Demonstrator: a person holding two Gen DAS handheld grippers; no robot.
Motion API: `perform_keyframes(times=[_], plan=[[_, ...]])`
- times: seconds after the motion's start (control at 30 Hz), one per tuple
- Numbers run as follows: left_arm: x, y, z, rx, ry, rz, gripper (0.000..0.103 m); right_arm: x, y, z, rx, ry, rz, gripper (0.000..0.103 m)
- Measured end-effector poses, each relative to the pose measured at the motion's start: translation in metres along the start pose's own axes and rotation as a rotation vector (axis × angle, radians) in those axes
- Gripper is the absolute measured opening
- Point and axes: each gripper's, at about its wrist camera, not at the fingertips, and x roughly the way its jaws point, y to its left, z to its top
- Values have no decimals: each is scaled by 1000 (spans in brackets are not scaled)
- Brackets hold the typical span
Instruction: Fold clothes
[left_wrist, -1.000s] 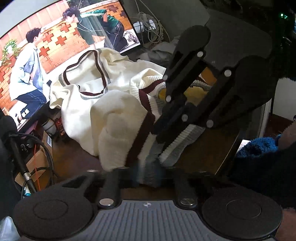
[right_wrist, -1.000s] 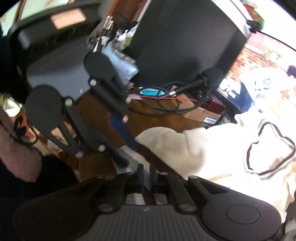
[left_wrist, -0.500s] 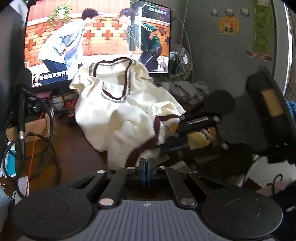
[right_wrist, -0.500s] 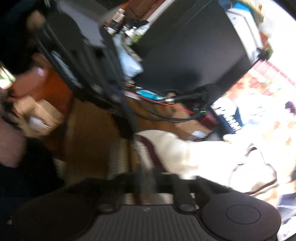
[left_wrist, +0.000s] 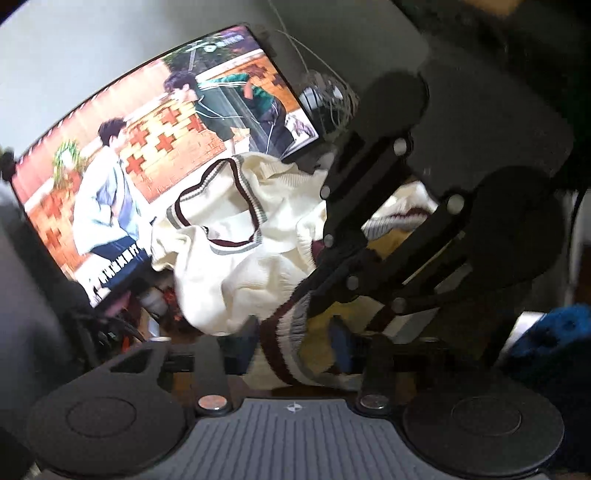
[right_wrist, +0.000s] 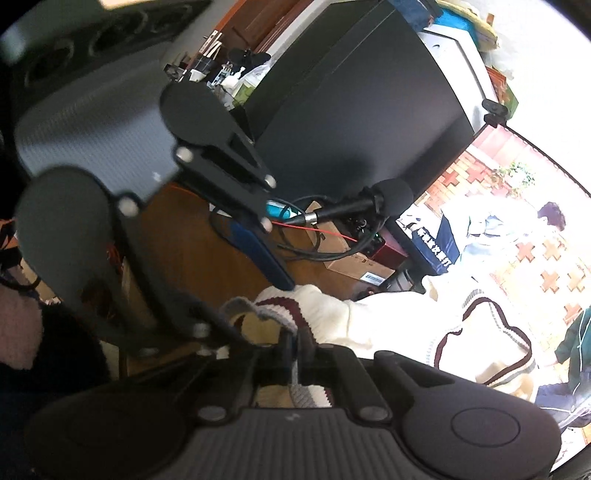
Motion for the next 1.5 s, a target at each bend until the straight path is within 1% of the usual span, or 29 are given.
perform_keyframes(times=[0.07,0.1,0.13,0.2,0.23,0.3,0.33,0.37,0.4,0.43,0.5,0.53,0.63,0.67,0.73,0.77,0.83,0.93,1.03,1.07,1.1,1.13,1.17,1.2,1.23,1.33,1.4,1.47,1.5], plan=[[3,-1,1,23,9,5,22,0,1,0,7,2,-6,1],[4,-1,1,27,12,5,21,0,1,-1,8,1,-14,1],[4,-1,0,22,10,5,18,-1,1,-1,12,2,-20,1],[5,1,-2,2,5,9,6,-4,-4,-3,65,-2,-19,1],[6,3,-3,-22,1,14,4,-6,-7,-4,92,-4,-19,3],[7,14,-5,-123,-3,-14,4,-21,-16,-12,198,-5,-32,3],[6,22,-8,-201,-13,-38,4,-28,-21,-16,252,-6,-39,4],[6,31,-10,-272,-24,-63,4,-42,-28,-25,333,3,-71,7],[6,40,-14,-354,-42,-86,4,-55,-34,-34,415,12,-110,18],[5,47,-18,-410,-62,-94,4,-70,-39,-44,504,24,-163,33],[5,60,-25,-495,-95,-114,4,-96,-39,-65,641,57,-251,46],[4,65,-29,-533,-109,-128,4,-108,-39,-75,709,74,-296,47],[5,78,-41,-668,-147,-211,5,-121,-24,-93,800,163,-377,47],[6,81,-44,-701,-147,-226,6,-121,-18,-96,842,177,-393,47],[7,83,-48,-746,-142,-241,6,-117,-10,-98,929,165,-376,46],[8,83,-49,-760,-139,-240,6,-113,-8,-96,965,140,-356,46],[8,83,-50,-782,-141,-235,6,-103,-3,-86,959,122,-345,45],[5,83,-51,-796,-144,-227,6,-79,-1,-66,838,134,-382,45],[2,82,-51,-800,-146,-218,6,-54,10,-52,686,188,-394,45],[1,82,-51,-801,-147,-215,6,-46,14,-50,631,215,-428,43],[1,82,-52,-796,-148,-207,6,-39,17,-49,585,244,-483,38],[0,82,-52,-793,-149,-198,6,-37,20,-50,557,266,-525,30],[-1,82,-52,-795,-148,-195,6,-36,22,-54,536,295,-560,28],[-2,83,-53,-796,-147,-192,6,-41,20,-60,568,309,-579,24],[-2,84,-55,-799,-144,-189,6,-46,18,-66,601,322,-598,23],[-1,86,-60,-808,-126,-177,5,-64,12,-85,708,337,-648,23],[0,89,-64,-832,-117,-178,5,-76,12,-95,766,346,-690,24],[-1,90,-69,-849,-108,-181,5,-84,14,-102,793,362,-705,24],[-2,89,-71,-854,-103,-181,5,-87,14,-105,819,361,-695,24]])
